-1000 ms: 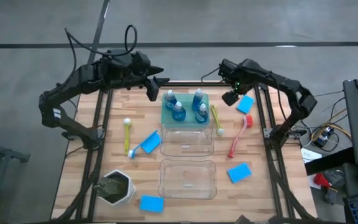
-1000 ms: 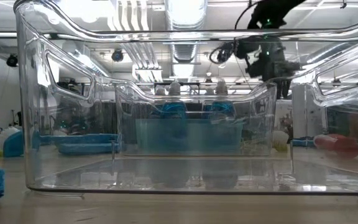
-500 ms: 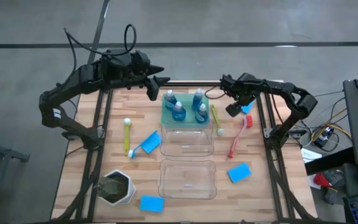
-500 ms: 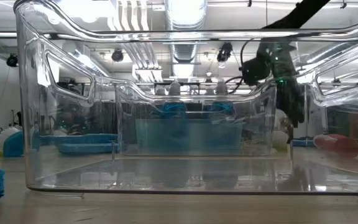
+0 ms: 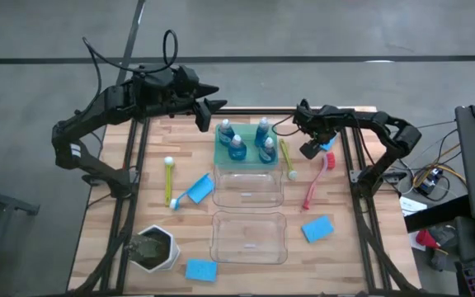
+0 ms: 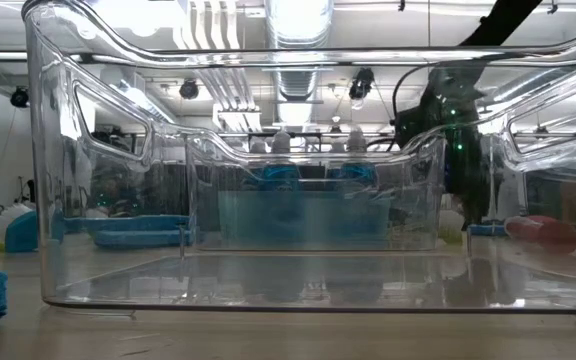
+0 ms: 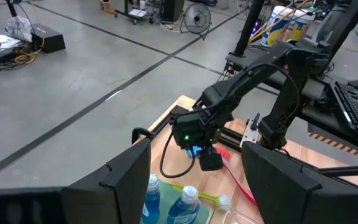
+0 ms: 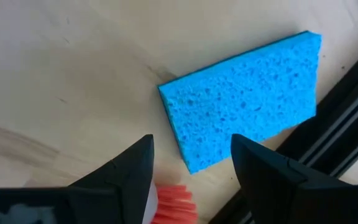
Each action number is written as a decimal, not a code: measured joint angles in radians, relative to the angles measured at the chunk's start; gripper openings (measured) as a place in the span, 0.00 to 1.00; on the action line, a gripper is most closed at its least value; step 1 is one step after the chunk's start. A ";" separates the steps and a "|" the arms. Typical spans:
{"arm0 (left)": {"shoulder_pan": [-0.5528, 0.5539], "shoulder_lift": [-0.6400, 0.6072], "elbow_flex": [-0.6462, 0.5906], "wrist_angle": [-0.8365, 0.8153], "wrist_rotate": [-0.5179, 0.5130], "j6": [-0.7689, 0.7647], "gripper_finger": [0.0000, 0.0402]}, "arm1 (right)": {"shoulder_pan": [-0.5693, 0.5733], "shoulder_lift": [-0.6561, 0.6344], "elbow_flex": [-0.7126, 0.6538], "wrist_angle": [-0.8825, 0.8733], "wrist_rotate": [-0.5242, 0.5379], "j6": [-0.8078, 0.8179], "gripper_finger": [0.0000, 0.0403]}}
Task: Pick & Place Kitchen Sink Supplies
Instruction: Put the top blue sponge into the top transparent bin
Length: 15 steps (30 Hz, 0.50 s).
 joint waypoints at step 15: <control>0.000 0.014 0.000 0.027 0.000 -0.028 0.61 | -0.021 0.000 -0.081 0.107 0.000 -0.034 0.37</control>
